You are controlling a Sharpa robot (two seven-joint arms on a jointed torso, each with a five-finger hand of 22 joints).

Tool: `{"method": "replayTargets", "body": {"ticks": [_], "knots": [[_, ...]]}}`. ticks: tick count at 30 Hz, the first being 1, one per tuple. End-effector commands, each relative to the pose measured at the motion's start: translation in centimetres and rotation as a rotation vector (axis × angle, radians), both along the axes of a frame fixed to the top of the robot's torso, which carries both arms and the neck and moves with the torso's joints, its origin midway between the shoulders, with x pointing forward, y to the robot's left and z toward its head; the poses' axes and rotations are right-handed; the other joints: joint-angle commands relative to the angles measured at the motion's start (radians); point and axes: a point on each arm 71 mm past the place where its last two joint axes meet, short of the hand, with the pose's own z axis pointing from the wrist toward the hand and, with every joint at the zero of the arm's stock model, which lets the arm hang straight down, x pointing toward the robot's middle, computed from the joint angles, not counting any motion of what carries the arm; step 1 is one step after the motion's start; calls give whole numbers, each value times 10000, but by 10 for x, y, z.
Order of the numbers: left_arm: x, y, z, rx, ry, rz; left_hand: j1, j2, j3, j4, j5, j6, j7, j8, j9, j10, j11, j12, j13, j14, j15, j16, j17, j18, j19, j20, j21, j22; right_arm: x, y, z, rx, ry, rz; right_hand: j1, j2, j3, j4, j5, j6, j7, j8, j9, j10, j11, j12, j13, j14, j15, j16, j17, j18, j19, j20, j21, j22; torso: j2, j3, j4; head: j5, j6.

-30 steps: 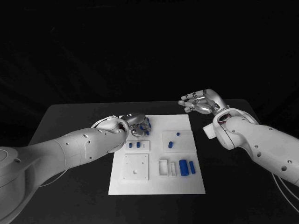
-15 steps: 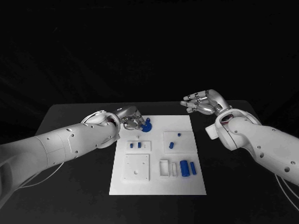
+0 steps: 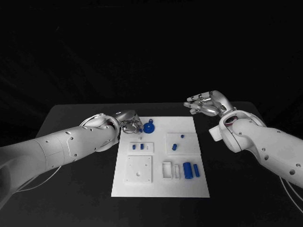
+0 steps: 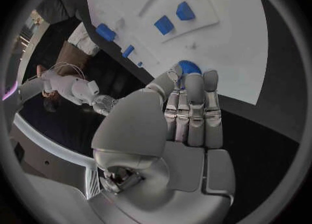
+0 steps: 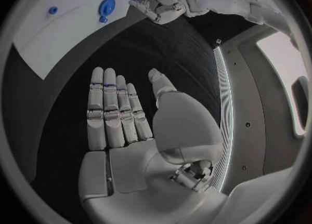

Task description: Assemble the parts on the task board

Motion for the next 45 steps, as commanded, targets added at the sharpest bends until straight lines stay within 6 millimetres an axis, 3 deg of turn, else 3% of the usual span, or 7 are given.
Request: {"method": "replayTargets", "body": {"ticks": [1, 21, 33, 45], "knots": [[-1, -1, -7, 366, 224, -30, 28, 15, -20, 24, -9, 46, 28, 63, 10, 8, 13, 40, 12, 33, -19, -61, 8, 100, 49, 20, -31, 195, 0, 2, 0, -51, -29, 153, -70, -31, -18, 16, 58, -74, -5, -12, -6, -51, -1, -39, -15, -43, 11, -30, -10, -20, -52, 20, -41, -11, 7, 4, -5, -3, -6], [-6, 0, -20, 901, 631, -139, 26, 4, -5, 50, 13, 44, 31, 62, 10, -16, 22, 39, 11, 12, -11, -100, 19, 104, 32, 29, -23, 198, 0, 2, 0, -55, -29, 152, -70, -31, -18, 16, 58, -74, -5, -12, -6, -51, -1, -39, -15, -43, 11, -30, -10, -20, -52, 20, -41, -11, 1, 4, 1, -12, -16], [-6, -2, -23, 971, 641, -109, 21, 3, -6, 60, 0, 28, 33, 60, 8, -28, 24, 38, 11, 16, -10, -100, 26, 103, 36, 30, -26, 195, 0, 2, 0, -52, -30, 151, -70, -31, -18, 16, 58, -74, -5, -12, -6, -51, -1, -39, -15, -43, 11, -30, -10, -20, -52, 20, -41, -11, 3, 24, -6, -19, -1], [-6, -5, -26, 1162, 656, -10, 30, 7, 0, 74, -13, 14, 36, 64, 10, -44, 27, 39, 12, 35, -9, -93, 38, 109, 59, 31, -26, 193, 0, 2, 0, -49, -33, 152, -70, -31, -18, 16, 58, -74, -5, -12, -6, -51, -1, -39, -15, -43, 11, -30, -10, -20, -52, 20, -41, -11, 5, 13, 0, -48, -10]]}}
